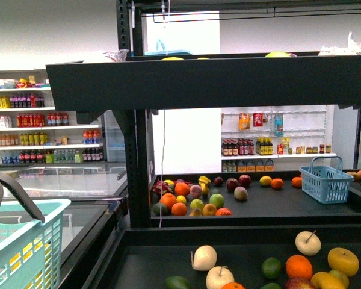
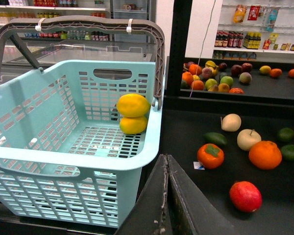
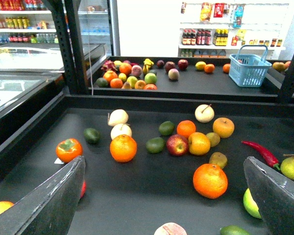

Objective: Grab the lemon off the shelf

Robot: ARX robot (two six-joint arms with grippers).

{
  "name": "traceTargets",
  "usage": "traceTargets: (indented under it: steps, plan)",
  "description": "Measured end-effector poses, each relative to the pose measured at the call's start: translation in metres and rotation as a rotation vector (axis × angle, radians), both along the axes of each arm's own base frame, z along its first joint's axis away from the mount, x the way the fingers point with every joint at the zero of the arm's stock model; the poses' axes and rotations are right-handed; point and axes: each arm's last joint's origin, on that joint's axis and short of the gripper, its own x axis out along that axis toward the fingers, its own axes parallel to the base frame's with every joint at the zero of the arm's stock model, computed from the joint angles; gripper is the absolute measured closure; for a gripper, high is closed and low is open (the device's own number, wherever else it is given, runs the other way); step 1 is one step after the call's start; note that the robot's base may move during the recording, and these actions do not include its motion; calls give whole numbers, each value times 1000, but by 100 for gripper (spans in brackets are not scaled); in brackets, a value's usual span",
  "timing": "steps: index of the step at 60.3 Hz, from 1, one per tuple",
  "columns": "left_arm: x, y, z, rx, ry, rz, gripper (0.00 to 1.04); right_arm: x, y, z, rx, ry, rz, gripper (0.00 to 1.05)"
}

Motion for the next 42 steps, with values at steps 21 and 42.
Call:
traceTargets:
  steps: [21,42]
  plan:
    - [0,0,0,0,1,0,55,0,0,0,0,0,0,7]
    - [0,0,0,2,1,0,8,0,0,0,0,0,1,7]
